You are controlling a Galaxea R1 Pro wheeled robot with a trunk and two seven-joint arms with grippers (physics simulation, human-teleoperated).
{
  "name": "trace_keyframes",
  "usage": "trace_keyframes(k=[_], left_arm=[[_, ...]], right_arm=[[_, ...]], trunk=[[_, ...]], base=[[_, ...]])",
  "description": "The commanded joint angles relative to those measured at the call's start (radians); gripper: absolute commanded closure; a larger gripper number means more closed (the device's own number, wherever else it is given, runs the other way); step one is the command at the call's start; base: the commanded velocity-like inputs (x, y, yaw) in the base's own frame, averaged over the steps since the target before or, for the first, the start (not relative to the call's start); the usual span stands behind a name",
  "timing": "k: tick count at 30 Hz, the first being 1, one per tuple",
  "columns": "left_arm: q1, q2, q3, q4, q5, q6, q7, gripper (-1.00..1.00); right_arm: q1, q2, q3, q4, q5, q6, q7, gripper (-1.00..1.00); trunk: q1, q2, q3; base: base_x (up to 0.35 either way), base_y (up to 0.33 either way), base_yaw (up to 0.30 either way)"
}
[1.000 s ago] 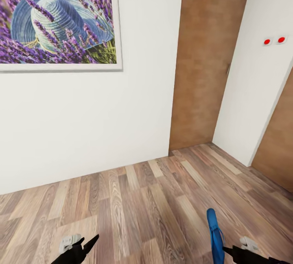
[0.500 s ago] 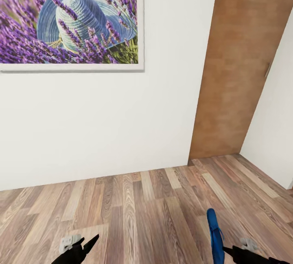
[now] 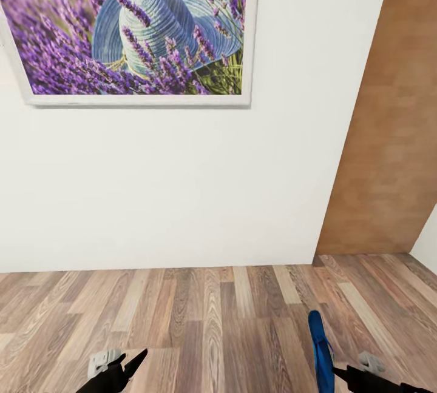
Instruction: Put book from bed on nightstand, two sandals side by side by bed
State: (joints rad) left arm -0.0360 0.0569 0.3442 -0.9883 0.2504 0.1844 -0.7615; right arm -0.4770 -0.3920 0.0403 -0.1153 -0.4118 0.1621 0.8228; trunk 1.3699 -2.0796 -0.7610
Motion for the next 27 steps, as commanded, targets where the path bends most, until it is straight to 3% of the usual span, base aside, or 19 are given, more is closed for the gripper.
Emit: trace_keyframes(k=[1,14,27], left_arm=[[-0.001,0.0,0.001,0.0,0.009,0.01,-0.005,-1.0],[-0.001,0.0,0.001,0.0,0.009,0.01,-0.007,-1.0],[-0.001,0.0,0.001,0.0,0.008,0.01,-0.006,-1.0]], right_arm=[[0.0,-0.001,0.003,-0.001,-0.012,0.01,0.001,1.0],[0.0,-0.001,0.002,-0.001,-0.012,0.01,0.001,1.0],[0.0,0.0,0.002,-0.001,-0.012,0.01,0.001,1.0]], trunk=[[0.0,0.0,-0.001],[0.0,0.0,-0.001],[0.0,0.0,-0.001]], base=[[0.08,0.0,0.293],[0.013,0.0,0.166],[0.0,0.0,0.282]])
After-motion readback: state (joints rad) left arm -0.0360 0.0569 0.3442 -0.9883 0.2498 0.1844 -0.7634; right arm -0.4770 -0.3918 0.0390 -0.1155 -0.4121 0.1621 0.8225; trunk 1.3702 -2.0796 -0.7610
